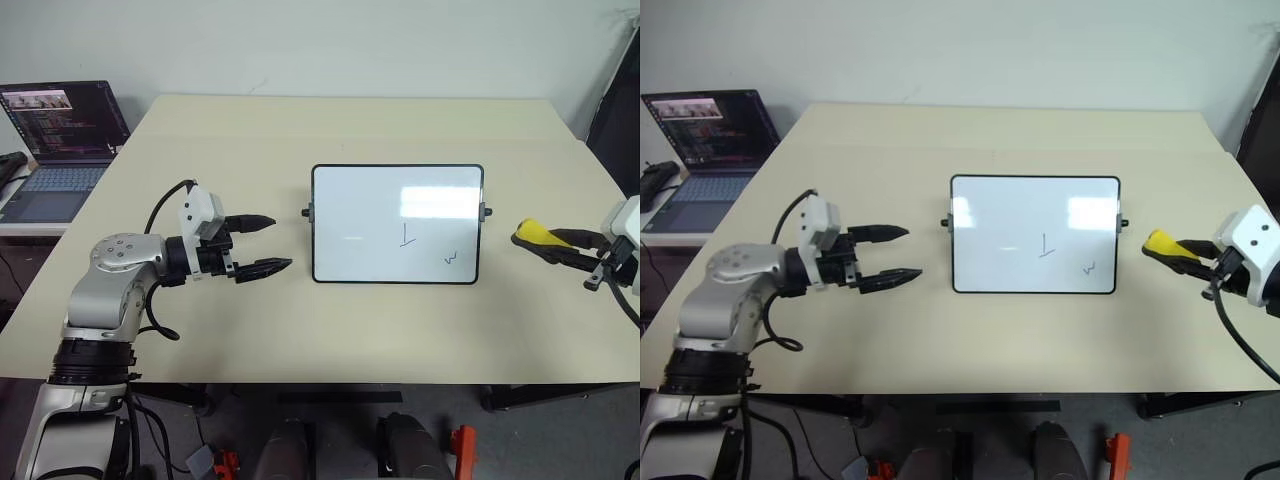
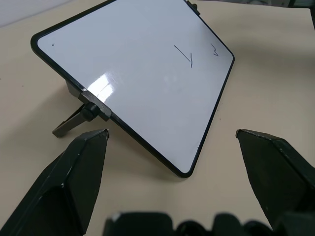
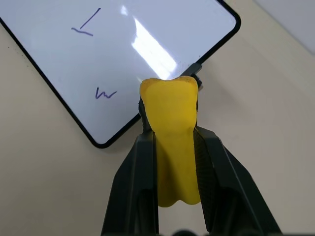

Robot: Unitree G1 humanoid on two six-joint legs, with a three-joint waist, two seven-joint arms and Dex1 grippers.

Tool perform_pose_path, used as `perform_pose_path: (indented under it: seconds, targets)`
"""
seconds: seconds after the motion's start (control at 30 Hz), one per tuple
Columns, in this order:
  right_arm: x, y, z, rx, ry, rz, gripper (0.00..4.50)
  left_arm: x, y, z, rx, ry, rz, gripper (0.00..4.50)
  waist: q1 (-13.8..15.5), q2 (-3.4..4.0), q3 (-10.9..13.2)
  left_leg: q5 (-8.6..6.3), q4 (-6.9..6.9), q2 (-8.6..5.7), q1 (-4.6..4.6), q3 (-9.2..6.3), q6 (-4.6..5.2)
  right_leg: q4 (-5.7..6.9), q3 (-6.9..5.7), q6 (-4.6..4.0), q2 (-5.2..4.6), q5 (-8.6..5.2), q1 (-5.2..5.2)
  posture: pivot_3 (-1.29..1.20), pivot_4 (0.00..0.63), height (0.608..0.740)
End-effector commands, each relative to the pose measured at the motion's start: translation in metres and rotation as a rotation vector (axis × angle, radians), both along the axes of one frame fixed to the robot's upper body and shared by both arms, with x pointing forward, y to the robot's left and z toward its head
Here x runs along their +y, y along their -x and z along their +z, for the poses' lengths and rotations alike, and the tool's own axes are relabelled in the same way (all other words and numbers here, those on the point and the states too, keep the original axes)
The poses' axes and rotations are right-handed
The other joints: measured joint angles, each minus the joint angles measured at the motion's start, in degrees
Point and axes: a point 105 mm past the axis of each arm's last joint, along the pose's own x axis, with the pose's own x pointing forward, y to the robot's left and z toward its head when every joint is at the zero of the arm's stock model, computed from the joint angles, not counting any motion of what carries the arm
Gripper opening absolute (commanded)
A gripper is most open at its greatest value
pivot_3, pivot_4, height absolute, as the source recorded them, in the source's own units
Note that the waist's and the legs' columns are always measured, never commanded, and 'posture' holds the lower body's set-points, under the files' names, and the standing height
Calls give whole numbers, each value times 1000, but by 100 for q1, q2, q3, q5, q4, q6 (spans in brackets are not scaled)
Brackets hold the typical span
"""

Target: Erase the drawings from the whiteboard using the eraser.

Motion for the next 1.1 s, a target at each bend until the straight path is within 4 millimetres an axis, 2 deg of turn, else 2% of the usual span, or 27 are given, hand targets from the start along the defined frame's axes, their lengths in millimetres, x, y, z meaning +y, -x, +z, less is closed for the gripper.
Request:
perform_pose_path:
  seconds: [0.03,0.27,0.43,0.47,0.6,0.7,0.8,0.9,1.1]
  targets:
    - [0,0,13,-42,19,10,680,-2,1,18,-78,-10,-12,4500,-1,0,0,0,0,0,0,1,0,0,0,0,0,0,0,0,150,740]
    - [3,-2,19,-59,20,20,680,-3,3,27,-105,3,-11,4500,-4,0,0,0,1,0,1,1,0,3,1,-1,0,0,0,0,150,740]
    - [20,-12,29,-113,1,64,680,-4,3,23,-101,-11,-7,4500,-12,0,0,0,3,0,4,3,0,7,3,-1,0,0,0,0,150,740]
    - [25,-15,32,-131,-5,80,680,-5,3,23,-103,-11,-7,4500,-20,0,0,0,3,0,5,4,0,9,4,-1,0,0,0,0,150,740]
    - [88,-42,41,-277,-107,206,680,-11,3,22,-101,6,-16,4500,-87,-3,-2,1,6,4,9,5,0,14,5,-2,3,1,0,0,150,740]
    - [120,-63,24,-291,-74,232,680,-14,3,17,-91,9,-18,4500,-121,-4,-3,2,7,4,11,4,-1,19,7,-3,4,2,0,0,150,740]
    - [134,-77,14,-305,-40,233,680,-16,3,17,-88,17,-18,4500,-76,-4,-2,1,7,-1,2,-1,-1,19,1,-2,0,3,-4,0,150,740]
    - [132,-87,-2,-295,53,226,680,-13,3,17,-87,13,-10,4500,-3,-4,-2,0,6,-5,-3,0,-2,12,0,-1,-6,3,-7,0,150,740]
    - [123,-97,-30,-223,118,210,671,-9,6,16,-84,9,6,4500,-6,-4,-3,-1,5,-2,3,2,-2,16,1,-1,-4,3,-5,0,150,740]
